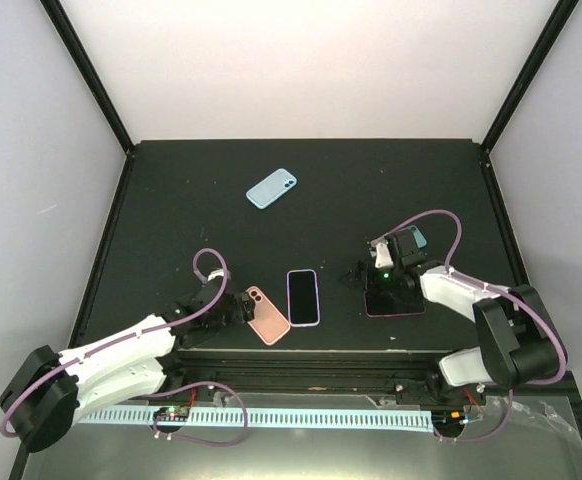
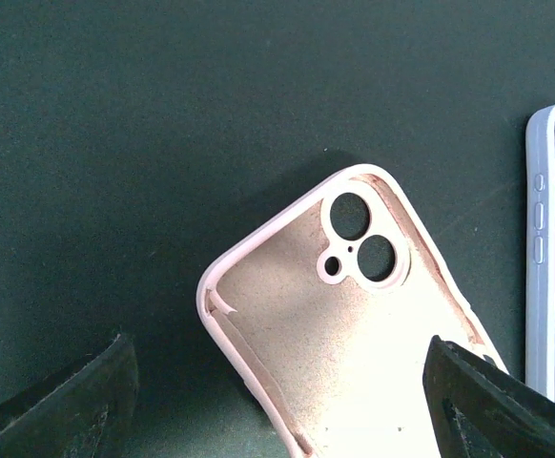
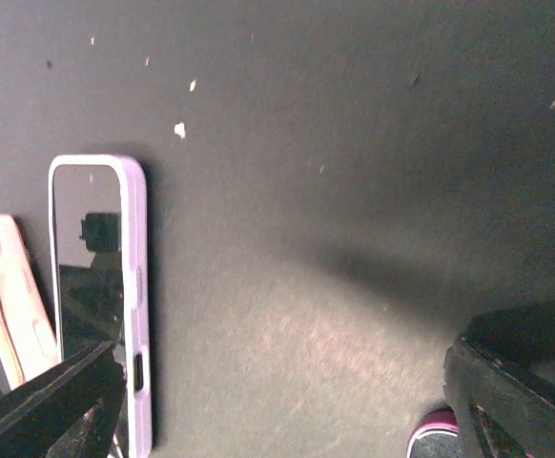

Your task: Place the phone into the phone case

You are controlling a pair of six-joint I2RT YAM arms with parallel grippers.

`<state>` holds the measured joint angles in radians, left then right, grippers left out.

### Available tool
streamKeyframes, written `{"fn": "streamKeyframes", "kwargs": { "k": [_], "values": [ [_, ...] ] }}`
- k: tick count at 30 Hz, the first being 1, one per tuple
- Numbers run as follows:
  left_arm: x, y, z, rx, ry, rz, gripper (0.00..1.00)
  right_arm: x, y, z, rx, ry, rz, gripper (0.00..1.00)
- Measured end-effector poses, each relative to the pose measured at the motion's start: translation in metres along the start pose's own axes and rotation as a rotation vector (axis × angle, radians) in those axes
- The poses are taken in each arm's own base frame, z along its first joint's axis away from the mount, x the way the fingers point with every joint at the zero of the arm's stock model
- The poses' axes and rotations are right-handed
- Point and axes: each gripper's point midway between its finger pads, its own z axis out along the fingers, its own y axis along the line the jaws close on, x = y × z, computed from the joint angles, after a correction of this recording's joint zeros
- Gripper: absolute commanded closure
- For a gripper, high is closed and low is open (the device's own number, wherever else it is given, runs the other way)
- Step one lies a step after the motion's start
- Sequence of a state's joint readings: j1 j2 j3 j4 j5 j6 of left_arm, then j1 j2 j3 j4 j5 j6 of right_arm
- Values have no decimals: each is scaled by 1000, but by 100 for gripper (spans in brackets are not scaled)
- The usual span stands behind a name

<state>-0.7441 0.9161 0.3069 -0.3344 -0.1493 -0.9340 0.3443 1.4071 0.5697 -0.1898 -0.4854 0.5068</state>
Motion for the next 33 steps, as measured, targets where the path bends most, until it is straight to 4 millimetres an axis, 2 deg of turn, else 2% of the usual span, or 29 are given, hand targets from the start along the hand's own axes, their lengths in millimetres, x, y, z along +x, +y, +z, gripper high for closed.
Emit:
{"fn": "streamKeyframes", "kwargs": {
  "k": [5,8,15,19,23,27,33],
  "values": [
    [0,1,0,-2,0,-2,17,25,8,-1,24,46,-9,11],
    [0,1,0,-2,0,1,17,37,13,-10,42,54,7,11],
    [-2,-3,1,16,-1,0,20,34,15,-56,86,-112,163,11],
    [2,-7,3,33,27,0,22,41,-4,-75,160,-191,296,9],
    [5,-19,2,73,75,1,22,52,-27,-83,265,-210,414,8],
    [7,-27,0,103,95,-1,21,63,-48,-83,354,-214,506,7],
    [10,-29,0,116,112,-2,21,78,-71,-73,441,-194,591,6]
  ]
}}
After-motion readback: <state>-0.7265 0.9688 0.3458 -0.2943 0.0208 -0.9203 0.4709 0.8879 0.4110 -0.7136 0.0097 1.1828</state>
